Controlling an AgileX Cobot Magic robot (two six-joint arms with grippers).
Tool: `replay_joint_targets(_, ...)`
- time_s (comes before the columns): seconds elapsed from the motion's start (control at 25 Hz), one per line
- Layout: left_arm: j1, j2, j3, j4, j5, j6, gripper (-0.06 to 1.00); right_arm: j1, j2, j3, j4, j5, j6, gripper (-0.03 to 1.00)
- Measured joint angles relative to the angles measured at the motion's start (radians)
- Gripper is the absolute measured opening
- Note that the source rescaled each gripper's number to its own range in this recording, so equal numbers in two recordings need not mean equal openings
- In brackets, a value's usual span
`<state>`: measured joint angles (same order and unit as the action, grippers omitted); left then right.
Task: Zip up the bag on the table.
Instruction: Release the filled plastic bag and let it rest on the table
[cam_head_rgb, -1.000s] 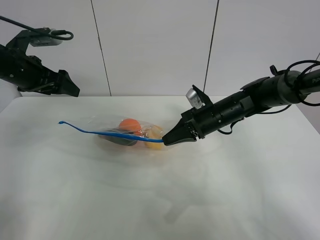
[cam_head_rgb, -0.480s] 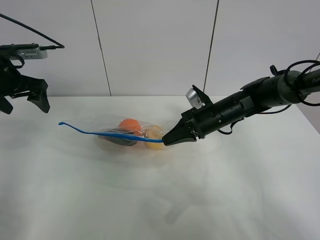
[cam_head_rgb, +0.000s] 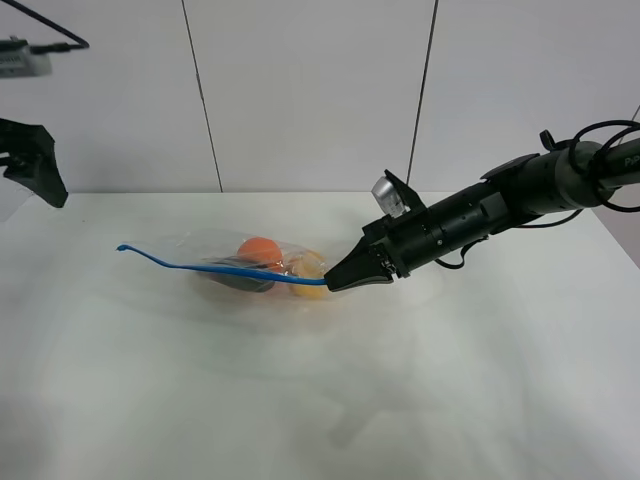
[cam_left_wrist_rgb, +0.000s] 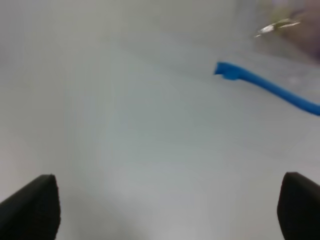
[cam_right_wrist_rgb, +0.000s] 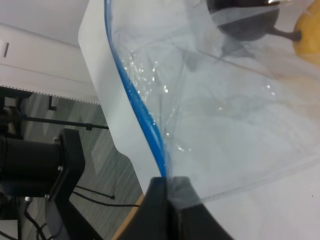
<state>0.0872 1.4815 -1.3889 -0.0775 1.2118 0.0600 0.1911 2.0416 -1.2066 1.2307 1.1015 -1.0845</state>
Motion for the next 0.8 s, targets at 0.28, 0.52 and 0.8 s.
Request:
replay_joint_targets(0.28, -0.058, -0.207, 0.176, -0.035, 0.002, 0.009, 1.00, 0.000, 0.000, 0.000, 0.000, 0.000, 0.000, 0.00)
replay_joint_targets(0.52, -0.059, -0.393, 0.412, -0.032, 0.001, 0.010, 1.00, 0.000, 0.000, 0.000, 0.000, 0.000, 0.000, 0.00)
replay_joint_targets(0.8, -0.059, -0.695, 0.764, -0.032, -0.007, 0.011, 1.00, 0.000, 0.000, 0.000, 0.000, 0.000, 0.000, 0.00)
